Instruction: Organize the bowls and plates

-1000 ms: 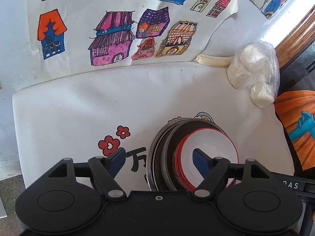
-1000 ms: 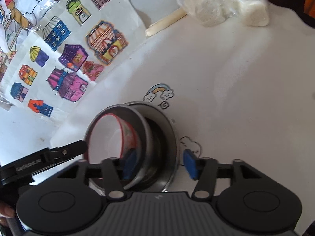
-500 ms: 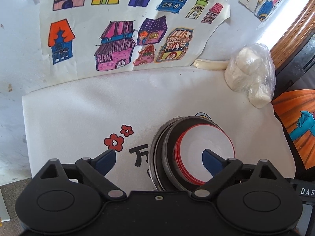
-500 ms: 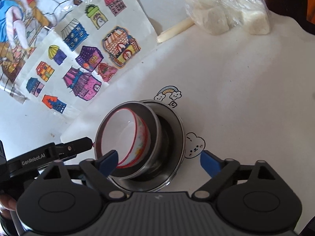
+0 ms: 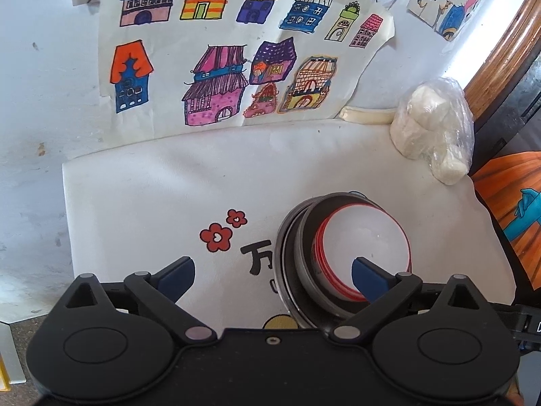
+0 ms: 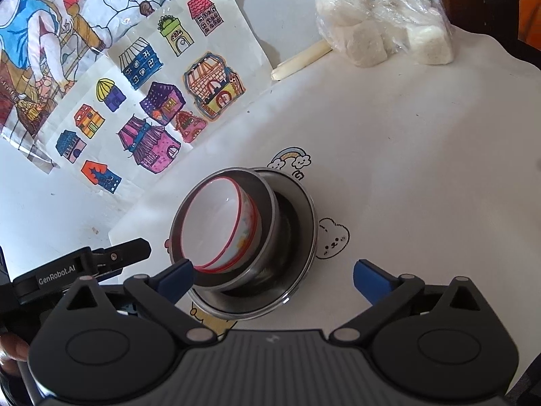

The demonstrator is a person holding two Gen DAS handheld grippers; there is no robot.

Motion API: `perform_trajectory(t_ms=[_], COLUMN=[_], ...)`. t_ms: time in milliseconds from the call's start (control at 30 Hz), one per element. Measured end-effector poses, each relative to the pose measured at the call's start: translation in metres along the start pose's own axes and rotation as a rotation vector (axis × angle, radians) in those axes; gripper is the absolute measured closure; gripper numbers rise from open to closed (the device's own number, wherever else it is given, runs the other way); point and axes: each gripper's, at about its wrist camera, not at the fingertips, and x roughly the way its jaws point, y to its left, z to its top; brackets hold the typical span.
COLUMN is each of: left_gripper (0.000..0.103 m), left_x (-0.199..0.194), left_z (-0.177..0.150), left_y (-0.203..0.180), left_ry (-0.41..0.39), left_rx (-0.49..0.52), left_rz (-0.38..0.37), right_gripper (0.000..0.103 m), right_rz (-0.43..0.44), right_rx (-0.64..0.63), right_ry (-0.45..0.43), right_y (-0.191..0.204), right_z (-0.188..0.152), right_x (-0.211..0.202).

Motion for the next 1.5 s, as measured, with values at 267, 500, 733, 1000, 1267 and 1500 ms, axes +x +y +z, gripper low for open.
perform_trajectory(t_ms=[267, 500, 733, 1000, 1267, 1500], left_gripper=[0.002, 0.002, 0.002, 0.002, 0.002, 0.001], left_x=[-0.013, -0.019, -0.024, -0.034, -0.038, -0.04], left_z=[-0.014, -0.029, -0.039, -0.052, -0.066, -0.08], left_y=[0.001, 0.006, 0.01, 0.01, 0.007, 0.007], left_ry=[-0.015, -0.011, -0.027, -0.056, -0.091, -0.161], left_rx=[0.009, 0.019, 0.023, 0.042, 0.075, 0.091], left_rz=[-0.003, -0.007, 0.003, 0.013, 0.029, 0.041], right_gripper=[0.0, 0.0, 0.0, 0.0, 0.0, 0.0], right_rz=[-0.008, -0.006, -0.013, -0.006, -0.013, 0.001], right_rx=[-0.021, -0.044, -0.062, -0.073, -0.091, -0.11], right_ry=[-0.016, -0.014, -0.014, -0.009, -0.052, -0.147], right_y=[0.006, 0.01, 0.014, 0.017, 0.016, 0.014], right_z=[-0.014, -0.027, -0.036, -0.05, -0.068, -0.085], right_x=[-0.014, -0.022, -0.026, -0.03, -0.032, -0.034])
